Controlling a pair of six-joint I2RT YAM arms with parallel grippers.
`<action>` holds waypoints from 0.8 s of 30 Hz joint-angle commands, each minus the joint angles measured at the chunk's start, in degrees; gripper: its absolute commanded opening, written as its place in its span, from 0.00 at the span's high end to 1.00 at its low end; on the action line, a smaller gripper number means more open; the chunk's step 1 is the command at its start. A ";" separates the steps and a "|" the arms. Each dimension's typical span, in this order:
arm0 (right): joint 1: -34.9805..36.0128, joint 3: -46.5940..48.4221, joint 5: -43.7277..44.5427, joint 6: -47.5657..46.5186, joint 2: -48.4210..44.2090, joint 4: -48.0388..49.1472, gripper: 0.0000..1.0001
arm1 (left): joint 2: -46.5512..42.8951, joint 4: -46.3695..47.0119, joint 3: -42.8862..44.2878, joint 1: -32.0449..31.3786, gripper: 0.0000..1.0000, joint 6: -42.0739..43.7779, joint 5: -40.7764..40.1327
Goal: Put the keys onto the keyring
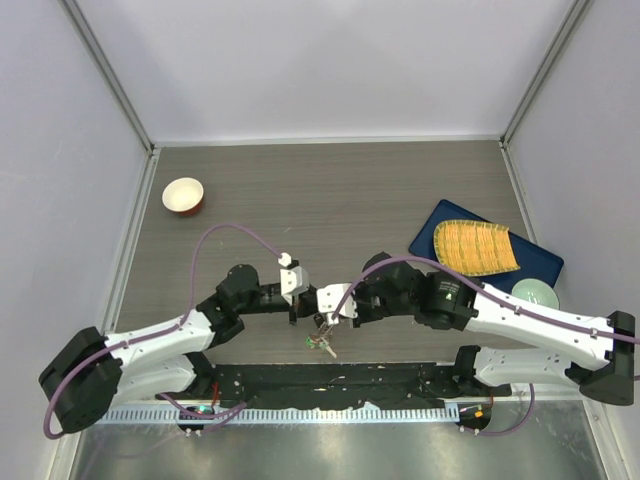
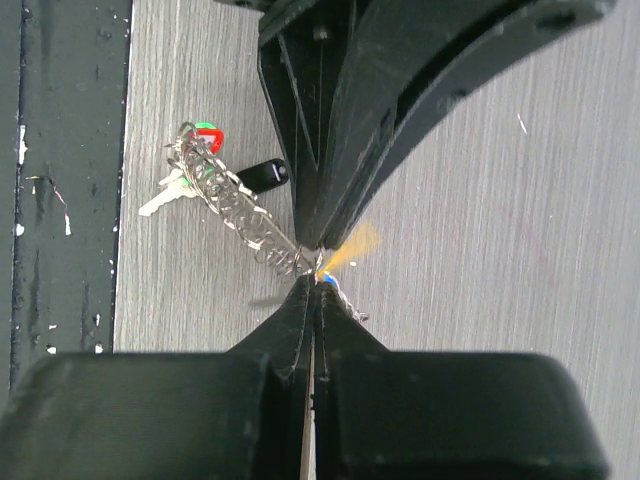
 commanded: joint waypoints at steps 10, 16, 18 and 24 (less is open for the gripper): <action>0.23 0.15 -0.98 3.19 -3.18 1.27 0.99 | -9.81 5.67 -2.61 1.49 1.00 -7.12 -9.26; 0.23 -1.17 -1.07 3.72 -2.92 3.82 0.99 | -15.17 9.01 -5.85 1.49 1.00 -11.86 -15.32; 0.23 -1.96 -1.51 4.07 -2.57 5.92 0.99 | -16.49 10.50 -6.65 1.49 1.00 -13.36 -16.47; 0.15 -3.28 -0.81 4.95 -0.82 11.80 0.99 | -19.92 10.68 -8.14 1.49 1.00 -14.50 -21.72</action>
